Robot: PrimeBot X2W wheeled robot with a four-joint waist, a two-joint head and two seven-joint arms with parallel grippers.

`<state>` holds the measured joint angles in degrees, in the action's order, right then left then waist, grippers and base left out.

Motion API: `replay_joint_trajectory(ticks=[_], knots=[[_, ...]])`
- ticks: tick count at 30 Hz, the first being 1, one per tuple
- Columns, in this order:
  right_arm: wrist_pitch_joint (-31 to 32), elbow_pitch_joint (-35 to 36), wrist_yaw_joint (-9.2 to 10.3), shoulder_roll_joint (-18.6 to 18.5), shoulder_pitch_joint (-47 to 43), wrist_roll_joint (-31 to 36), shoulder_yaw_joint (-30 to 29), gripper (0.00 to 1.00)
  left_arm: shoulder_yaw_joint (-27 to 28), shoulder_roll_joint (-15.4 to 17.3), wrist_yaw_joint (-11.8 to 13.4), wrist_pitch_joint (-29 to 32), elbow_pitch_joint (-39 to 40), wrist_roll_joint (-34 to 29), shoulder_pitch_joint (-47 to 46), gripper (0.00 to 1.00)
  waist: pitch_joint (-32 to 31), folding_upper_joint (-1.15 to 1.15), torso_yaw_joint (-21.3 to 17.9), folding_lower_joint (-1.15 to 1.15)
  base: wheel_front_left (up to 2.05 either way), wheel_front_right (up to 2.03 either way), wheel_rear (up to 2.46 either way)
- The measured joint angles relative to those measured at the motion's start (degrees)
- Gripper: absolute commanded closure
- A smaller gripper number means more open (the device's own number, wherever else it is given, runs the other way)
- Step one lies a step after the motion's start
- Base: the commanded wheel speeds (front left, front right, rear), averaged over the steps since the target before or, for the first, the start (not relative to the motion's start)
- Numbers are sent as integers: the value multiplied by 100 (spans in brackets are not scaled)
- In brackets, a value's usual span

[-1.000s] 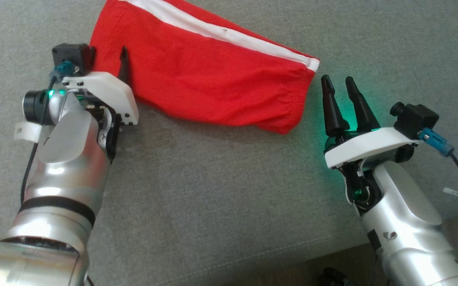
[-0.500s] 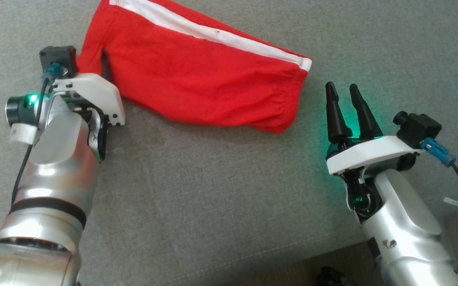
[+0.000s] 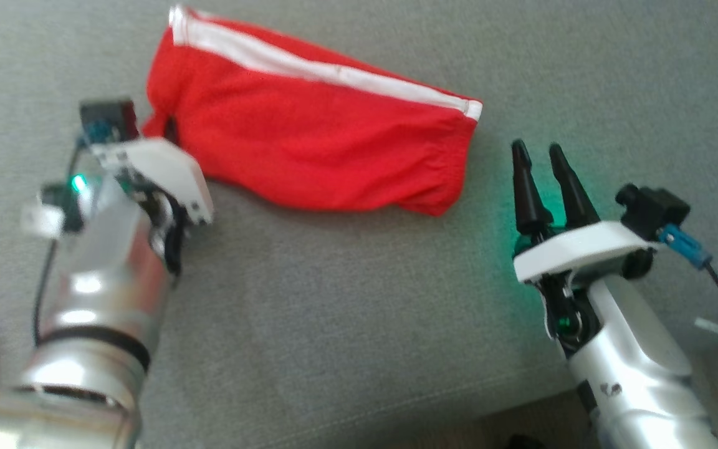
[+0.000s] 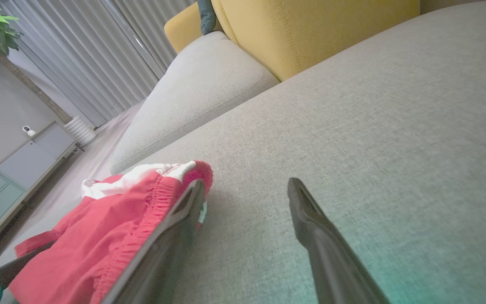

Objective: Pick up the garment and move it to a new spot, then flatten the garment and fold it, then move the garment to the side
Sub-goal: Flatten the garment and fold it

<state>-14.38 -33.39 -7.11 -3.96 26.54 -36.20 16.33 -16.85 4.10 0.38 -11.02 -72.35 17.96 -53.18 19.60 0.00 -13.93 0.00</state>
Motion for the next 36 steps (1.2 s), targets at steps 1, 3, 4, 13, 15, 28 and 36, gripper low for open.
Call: replay_joint_trajectory(ticks=[1,3,4,13,15,28,36], knots=[[0,-26,0,0,-48,32,-43,0,9,-45,12,-76,-1,36,115,100,-60,0,31,0,0,0,0],[0,-88,0,-1,-169,107,-100,0,74,-110,35,-214,5,127,344,100,-194,0,108,0,0,0,0],[0,-120,0,-1,-241,149,-126,0,101,-147,66,-266,18,187,460,100,-267,0,153,0,0,0,0],[0,-320,0,-4,-701,286,-335,0,211,-279,225,-370,658,500,1597,100,-784,0,766,0,0,0,0],[0,-339,0,-4,-714,301,-343,0,202,-278,277,-369,924,561,1847,100,-847,0,897,0,0,0,0],[2,-114,0,1,-692,110,7,0,-183,-255,771,-363,2571,632,2697,0,-862,0,1312,0,0,0,0],[38,-524,0,4,-458,14,71,0,-611,-238,880,-363,3152,634,3055,0,-760,0,1546,0,0,0,0]])
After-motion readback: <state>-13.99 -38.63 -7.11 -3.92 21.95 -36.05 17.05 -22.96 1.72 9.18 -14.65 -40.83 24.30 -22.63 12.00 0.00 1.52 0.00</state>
